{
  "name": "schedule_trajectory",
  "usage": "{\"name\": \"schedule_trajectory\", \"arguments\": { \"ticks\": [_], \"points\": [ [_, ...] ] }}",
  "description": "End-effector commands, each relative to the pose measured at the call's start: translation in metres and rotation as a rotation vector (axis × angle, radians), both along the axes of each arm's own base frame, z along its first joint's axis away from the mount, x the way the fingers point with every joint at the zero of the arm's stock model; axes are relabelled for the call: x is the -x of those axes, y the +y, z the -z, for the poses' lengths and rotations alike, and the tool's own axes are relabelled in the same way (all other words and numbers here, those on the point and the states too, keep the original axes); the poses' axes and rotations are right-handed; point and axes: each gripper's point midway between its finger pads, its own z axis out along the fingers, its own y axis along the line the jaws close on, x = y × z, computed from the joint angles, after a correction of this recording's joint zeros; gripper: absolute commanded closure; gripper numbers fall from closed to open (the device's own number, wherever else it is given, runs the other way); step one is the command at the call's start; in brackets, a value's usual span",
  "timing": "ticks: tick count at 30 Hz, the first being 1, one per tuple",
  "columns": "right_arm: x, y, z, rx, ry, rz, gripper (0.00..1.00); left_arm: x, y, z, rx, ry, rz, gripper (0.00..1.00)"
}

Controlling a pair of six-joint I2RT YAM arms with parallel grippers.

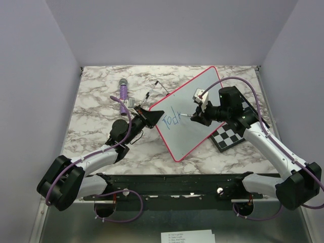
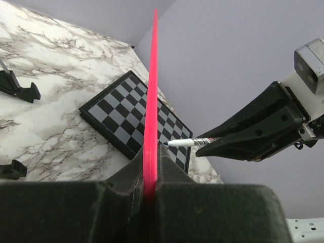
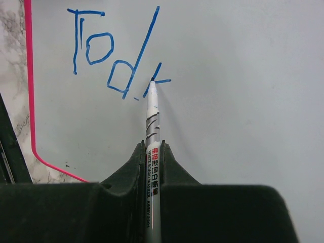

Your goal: Write a sentence on the whiteboard

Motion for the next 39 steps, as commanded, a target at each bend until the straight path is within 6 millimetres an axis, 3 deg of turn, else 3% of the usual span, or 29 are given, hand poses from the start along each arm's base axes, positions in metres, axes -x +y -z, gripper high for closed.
{"name": "schedule_trajectory", "arguments": {
  "ticks": [1, 28, 39],
  "points": [
    [0.000, 0.003, 0.007, -0.007, 0.017, -0.012, 1.00, 0.010, 0.003, -0.056, 0.132, -0.153, 0.029, 1.00],
    [-0.017, -0.002, 0.012, 0.007, 0.025, 0.078, 1.00, 0.010, 0.001, -0.057, 0.134, -0.153, 0.035, 1.00],
    [0.002, 0.007, 0.020, 0.009, 0.072, -0.046, 0.99, 0.008, 0.000, -0.058, 0.130, -0.156, 0.036, 1.00]
  ]
}}
